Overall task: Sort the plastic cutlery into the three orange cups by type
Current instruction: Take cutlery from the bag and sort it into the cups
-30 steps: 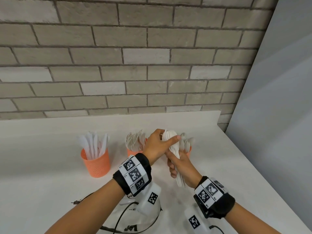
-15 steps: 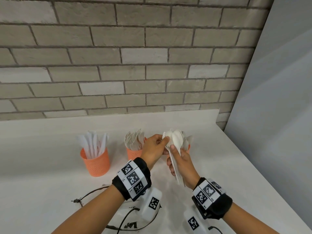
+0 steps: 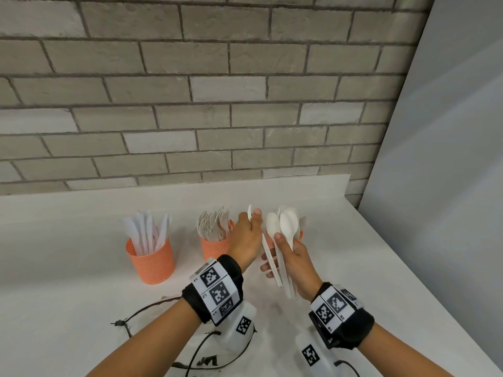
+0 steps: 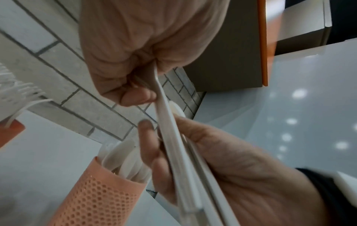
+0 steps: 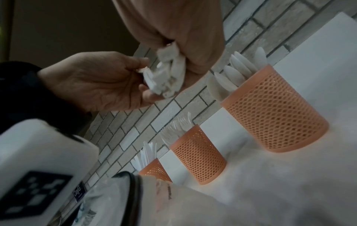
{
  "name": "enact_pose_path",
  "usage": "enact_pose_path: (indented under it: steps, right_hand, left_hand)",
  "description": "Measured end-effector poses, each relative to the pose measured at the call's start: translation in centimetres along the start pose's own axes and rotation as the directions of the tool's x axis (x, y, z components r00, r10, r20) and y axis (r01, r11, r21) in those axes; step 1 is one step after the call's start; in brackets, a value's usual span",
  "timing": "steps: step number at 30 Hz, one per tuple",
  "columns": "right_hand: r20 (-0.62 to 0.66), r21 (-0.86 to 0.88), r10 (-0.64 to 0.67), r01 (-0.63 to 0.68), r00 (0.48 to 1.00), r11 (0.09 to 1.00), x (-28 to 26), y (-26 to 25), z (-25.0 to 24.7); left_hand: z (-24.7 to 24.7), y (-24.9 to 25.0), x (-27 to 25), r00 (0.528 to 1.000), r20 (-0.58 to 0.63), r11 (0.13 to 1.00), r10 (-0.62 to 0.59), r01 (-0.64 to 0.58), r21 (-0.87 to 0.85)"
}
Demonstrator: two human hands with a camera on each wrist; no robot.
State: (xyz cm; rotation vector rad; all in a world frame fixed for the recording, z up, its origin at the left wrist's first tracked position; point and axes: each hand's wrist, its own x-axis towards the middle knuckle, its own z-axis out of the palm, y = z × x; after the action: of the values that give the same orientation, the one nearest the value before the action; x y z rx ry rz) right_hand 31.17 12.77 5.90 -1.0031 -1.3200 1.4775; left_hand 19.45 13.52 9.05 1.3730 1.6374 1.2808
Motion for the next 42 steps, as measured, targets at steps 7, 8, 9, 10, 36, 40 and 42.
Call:
enact_pose_path:
  steps: [7,8,9,10,36,40,42]
  right_hand:
    - [-0.013,0.072,0.126,-0.125,0.992,0.99,0.0,-0.3,-1.2]
    - [0.017,0.096,0.15,-0.151,0.988,0.984,0.0,-0.5,-1.3]
    - [0.058,0.126,0.174,-0.18,0.983,0.975,0.0,-0.7,-1.3]
    - [0.102,0.155,0.19,-0.204,0.976,0.967,-0.1,-0.8,-1.4]
    - [-0.01,0.001,0.139,-0.139,0.99,0.99,-0.2,0.5,-3.2]
    - [-0.064,-0.076,0.143,-0.148,0.988,0.986,-0.1,0.6,-3.8]
    - [-0.078,-0.08,0.137,-0.143,0.988,0.986,0.0,0.5,-3.9]
  left_hand:
    - [-2.1,1.9,1.7,0.992,-0.07,0.877,-0.109,0.062,-0.476]
    - [-2.2,1.9,2.0,0.992,-0.062,0.876,-0.111,0.068,-0.477]
    - [-2.3,1.9,2.1,0.992,-0.044,0.878,-0.116,0.082,-0.471]
    - [-2.2,1.9,2.2,0.993,-0.015,0.884,-0.12,0.1,-0.457]
    - [-2.5,0.9,3.7,0.98,0.078,0.866,-0.185,0.2,-0.458]
    - [-4.8,0.7,6.4,0.991,-0.127,0.933,-0.036,-0.012,-0.361]
    - [-5.5,0.7,7.5,0.978,-0.195,0.956,0.066,-0.119,-0.27]
